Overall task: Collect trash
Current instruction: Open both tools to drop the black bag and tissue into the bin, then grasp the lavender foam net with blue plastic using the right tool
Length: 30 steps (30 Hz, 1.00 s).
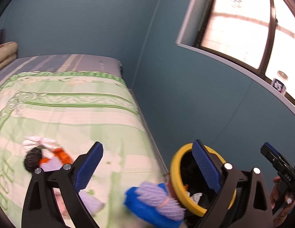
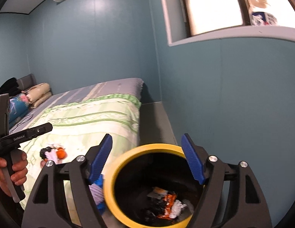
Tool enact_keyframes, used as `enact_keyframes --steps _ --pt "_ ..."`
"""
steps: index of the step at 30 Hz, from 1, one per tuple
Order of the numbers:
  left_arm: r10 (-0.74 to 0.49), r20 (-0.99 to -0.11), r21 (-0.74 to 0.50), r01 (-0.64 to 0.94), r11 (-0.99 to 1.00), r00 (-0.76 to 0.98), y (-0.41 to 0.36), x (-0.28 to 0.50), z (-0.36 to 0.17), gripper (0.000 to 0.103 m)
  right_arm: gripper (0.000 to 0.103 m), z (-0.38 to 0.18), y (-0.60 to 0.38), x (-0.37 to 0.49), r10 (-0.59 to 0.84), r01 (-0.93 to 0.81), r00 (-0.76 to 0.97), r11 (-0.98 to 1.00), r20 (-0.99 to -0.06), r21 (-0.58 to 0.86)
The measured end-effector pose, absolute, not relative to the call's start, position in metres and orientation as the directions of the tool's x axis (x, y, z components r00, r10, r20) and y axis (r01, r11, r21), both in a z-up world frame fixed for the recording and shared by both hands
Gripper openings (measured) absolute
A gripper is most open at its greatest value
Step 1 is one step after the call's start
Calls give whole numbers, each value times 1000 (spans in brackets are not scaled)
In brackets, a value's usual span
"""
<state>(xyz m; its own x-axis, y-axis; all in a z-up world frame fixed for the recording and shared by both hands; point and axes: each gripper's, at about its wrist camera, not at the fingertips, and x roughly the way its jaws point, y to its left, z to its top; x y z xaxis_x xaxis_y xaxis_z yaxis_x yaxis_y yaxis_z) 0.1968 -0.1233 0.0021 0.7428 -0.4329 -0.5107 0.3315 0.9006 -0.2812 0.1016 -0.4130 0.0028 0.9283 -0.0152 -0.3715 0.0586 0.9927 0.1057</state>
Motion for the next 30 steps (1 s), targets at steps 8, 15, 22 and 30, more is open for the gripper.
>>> enact_keyframes --steps 8,15,22,30 --pt "-326 -532 -270 208 940 781 -59 188 -3 92 87 -1 -366 117 66 -43 930 996 -362 72" --pt "-250 -564 -261 118 958 787 -14 177 -21 93 95 -15 -316 127 124 -143 919 989 -373 -24" --pt "-227 -597 -284 62 957 769 13 170 -44 93 95 -33 -289 144 175 -210 872 977 -457 -28" --pt "-204 -640 -276 26 961 741 26 164 -73 93 95 -62 -270 160 205 -259 828 965 -522 -32"
